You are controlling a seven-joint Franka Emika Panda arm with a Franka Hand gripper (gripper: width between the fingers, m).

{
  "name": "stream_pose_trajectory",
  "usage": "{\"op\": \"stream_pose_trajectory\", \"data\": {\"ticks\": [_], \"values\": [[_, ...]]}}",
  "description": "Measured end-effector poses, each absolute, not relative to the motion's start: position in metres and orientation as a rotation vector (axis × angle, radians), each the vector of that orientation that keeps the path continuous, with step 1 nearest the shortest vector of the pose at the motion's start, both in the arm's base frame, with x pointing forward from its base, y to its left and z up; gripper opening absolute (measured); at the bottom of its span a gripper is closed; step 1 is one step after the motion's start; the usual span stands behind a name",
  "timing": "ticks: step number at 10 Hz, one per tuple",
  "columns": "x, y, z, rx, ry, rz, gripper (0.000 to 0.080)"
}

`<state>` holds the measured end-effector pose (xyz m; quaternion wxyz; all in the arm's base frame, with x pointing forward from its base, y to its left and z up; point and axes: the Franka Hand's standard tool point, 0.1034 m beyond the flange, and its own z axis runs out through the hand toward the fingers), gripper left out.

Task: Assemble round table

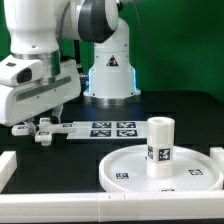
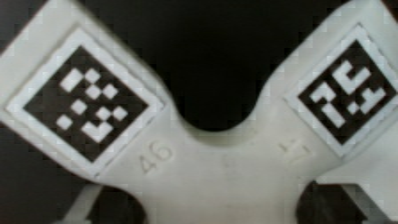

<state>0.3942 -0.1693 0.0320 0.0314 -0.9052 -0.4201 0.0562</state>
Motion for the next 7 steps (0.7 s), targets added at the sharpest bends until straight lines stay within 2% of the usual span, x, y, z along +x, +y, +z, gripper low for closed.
{"op": "stream_pose_trajectory", "data": {"ticks": [1, 3, 5, 6, 7], "values": [[0.399, -0.16, 0.043, -2.8, -1.209, 0.196, 0.0435], [0.423, -0.133, 0.077, -2.829, -1.093, 0.206, 0.0435], [0.466, -0.103, 0.108, -2.861, -0.986, 0.246, 0.0436], [0.49, -0.094, 0.117, -2.868, -1.014, 0.226, 0.0436], [0.485, -0.098, 0.111, -2.857, -1.041, 0.218, 0.0436]]}}
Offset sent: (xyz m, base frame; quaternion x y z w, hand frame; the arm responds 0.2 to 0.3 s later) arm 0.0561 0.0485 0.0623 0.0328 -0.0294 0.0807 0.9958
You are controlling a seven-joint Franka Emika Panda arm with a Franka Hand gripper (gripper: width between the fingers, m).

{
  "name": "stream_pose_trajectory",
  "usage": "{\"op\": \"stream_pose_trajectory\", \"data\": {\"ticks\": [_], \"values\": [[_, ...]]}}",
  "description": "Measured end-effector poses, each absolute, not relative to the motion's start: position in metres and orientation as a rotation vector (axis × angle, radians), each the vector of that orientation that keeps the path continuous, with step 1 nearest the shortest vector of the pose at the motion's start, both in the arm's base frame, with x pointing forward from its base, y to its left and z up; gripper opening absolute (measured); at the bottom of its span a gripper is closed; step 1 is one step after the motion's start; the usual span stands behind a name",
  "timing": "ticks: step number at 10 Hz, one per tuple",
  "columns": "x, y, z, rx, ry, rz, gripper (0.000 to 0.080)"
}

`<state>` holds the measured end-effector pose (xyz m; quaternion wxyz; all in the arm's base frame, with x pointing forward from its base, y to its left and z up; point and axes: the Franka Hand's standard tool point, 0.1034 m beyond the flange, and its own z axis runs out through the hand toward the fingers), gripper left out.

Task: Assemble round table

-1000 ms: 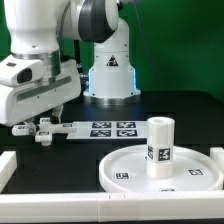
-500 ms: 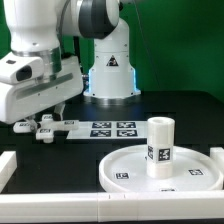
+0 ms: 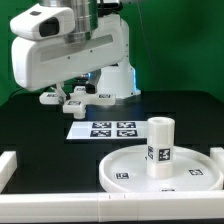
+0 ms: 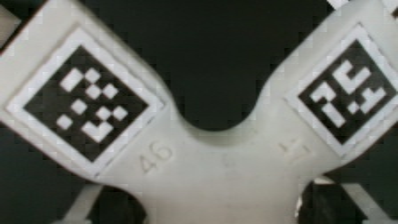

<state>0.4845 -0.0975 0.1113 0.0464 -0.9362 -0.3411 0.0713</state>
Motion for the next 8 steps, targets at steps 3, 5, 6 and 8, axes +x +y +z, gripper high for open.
{"op": "stream_pose_trajectory", "data": {"ticks": [3, 5, 6, 8], "values": [[0.479, -0.095, 0.11, -2.856, -1.02, 0.241, 0.0436], [0.499, -0.059, 0.131, -2.823, -1.003, 0.334, 0.0436], [0.521, -0.039, 0.139, -2.836, -0.96, 0.367, 0.0436], [0.536, -0.022, 0.14, -2.843, -0.983, 0.344, 0.0436]]}}
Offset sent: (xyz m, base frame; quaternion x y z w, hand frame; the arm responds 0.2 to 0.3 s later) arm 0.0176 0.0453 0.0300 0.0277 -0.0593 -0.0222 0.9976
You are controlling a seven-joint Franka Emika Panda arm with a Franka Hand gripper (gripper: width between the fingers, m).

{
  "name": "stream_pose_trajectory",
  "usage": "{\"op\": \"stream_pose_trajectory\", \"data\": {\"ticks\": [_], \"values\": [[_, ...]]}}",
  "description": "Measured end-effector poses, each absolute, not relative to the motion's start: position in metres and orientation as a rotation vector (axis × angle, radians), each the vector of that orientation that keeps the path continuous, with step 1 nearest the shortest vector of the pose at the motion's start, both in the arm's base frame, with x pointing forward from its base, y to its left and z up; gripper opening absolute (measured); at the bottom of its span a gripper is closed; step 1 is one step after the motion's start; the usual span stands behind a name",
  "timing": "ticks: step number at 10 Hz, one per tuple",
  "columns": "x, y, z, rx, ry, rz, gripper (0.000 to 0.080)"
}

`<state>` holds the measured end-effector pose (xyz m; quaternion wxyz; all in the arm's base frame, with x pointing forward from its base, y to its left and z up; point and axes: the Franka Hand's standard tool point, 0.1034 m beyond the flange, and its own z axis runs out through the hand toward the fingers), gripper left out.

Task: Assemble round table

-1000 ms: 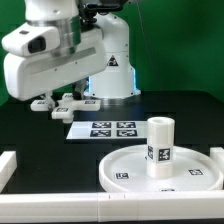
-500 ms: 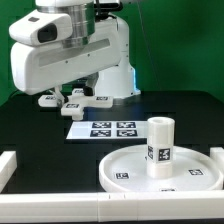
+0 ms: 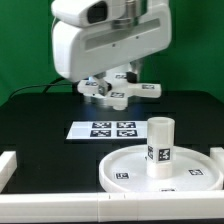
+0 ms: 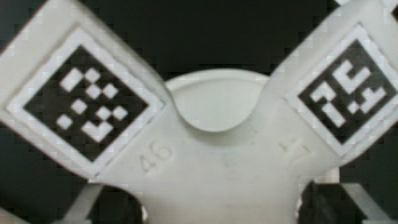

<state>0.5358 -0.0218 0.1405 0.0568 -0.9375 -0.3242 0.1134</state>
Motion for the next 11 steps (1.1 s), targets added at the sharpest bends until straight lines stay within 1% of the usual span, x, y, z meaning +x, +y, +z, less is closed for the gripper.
{"op": "stream_pose_trajectory", "data": {"ticks": [4, 5, 7, 11], "values": [[0.536, -0.023, 0.139, -2.843, -0.976, 0.347, 0.0436], [0.545, -0.013, 0.142, -2.835, -0.993, 0.329, 0.0436], [0.576, 0.016, 0.147, -2.81, -1.063, 0.31, 0.0436], [0.575, 0.013, 0.144, -2.82, -1.056, 0.284, 0.0436]]}}
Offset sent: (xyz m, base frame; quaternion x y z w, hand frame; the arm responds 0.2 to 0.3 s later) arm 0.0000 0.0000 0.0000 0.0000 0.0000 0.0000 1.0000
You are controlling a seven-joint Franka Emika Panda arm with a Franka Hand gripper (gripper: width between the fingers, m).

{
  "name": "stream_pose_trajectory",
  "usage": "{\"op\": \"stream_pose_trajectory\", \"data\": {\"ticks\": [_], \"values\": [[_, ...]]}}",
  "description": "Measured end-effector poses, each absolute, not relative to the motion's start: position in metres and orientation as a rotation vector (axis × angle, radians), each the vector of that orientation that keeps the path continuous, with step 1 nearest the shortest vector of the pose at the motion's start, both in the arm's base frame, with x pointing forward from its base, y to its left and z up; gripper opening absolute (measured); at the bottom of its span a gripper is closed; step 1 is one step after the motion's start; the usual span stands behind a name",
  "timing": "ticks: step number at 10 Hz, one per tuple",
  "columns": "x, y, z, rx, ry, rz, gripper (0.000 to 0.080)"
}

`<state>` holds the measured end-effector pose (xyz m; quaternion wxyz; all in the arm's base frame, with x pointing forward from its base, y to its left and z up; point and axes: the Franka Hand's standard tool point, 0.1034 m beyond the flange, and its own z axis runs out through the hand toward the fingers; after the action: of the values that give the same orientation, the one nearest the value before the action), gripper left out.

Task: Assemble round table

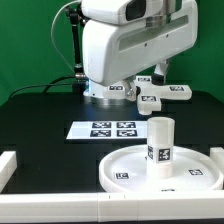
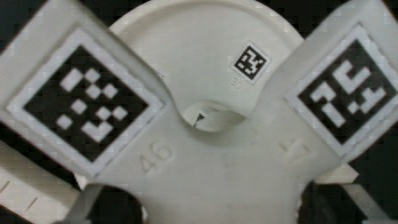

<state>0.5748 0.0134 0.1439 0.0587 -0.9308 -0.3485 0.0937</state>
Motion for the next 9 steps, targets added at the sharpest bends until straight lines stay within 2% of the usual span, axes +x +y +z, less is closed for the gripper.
{"op": "stream_pose_trajectory", "data": {"ticks": [2, 9], "values": [[0.566, 0.019, 0.144, -2.837, -1.072, 0.214, 0.0436], [0.565, 0.034, 0.133, -2.825, -1.102, 0.201, 0.0436]]}}
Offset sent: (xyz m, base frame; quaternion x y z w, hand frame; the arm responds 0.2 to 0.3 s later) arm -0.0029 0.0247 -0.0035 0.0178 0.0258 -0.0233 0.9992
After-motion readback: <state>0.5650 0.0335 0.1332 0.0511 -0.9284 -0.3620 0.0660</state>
